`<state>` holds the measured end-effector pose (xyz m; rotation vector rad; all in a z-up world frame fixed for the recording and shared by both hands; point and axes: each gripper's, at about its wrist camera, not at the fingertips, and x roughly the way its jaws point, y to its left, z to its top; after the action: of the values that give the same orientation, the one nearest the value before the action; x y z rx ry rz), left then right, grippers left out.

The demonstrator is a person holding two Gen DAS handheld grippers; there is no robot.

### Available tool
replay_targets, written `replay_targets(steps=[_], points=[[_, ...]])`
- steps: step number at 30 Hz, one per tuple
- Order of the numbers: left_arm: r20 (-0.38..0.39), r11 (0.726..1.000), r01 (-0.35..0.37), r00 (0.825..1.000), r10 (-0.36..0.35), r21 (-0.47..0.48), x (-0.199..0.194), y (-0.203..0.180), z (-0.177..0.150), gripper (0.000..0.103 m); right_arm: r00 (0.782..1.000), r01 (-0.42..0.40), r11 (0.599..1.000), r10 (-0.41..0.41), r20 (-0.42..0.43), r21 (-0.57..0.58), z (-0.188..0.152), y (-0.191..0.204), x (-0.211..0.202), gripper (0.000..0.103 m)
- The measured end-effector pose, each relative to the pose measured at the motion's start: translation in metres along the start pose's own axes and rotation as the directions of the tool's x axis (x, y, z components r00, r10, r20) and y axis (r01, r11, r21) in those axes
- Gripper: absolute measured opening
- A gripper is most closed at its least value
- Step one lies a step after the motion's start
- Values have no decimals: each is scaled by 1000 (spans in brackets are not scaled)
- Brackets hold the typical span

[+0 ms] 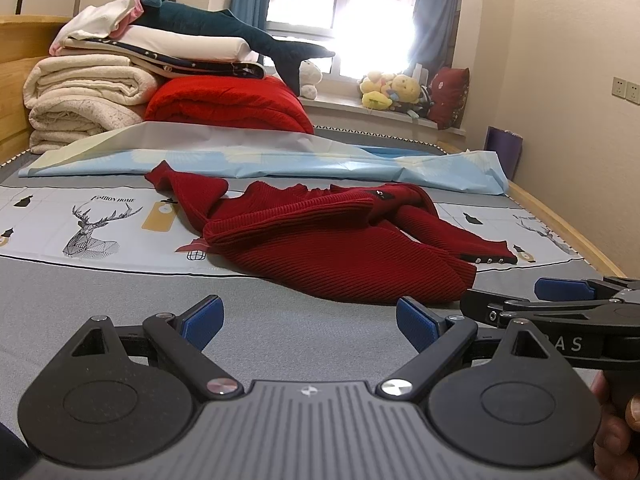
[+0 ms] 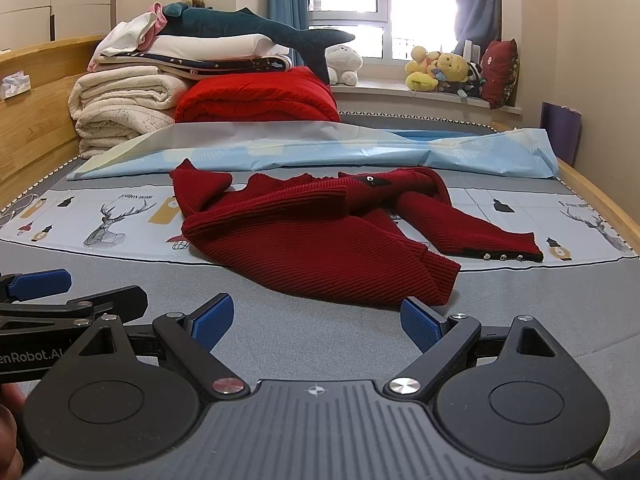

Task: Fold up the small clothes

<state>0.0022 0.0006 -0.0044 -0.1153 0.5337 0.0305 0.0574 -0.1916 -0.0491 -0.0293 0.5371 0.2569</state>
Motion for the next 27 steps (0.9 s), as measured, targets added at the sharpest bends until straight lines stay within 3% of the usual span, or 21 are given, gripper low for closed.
replay_targets(steps=[19, 24, 26, 27], points=[[-1, 1000, -2, 1000, 2, 4, 3, 1, -2, 96, 1000, 0, 1000, 0, -1, -2, 1, 4, -2, 91], [-5, 999, -23, 1000, 23, 44, 2, -3, -5, 95, 1000, -13, 999, 13, 2, 50, 3, -3, 3, 90], [-4, 997, -30, 1000, 31, 72, 1, -3, -8, 87, 1000, -25, 997, 25, 9, 66, 10, -16, 8, 85], [-10, 996, -31, 999, 32, 84, 2, -2, -10, 79, 996, -76, 989, 71, 47, 125, 16, -23, 12, 83]])
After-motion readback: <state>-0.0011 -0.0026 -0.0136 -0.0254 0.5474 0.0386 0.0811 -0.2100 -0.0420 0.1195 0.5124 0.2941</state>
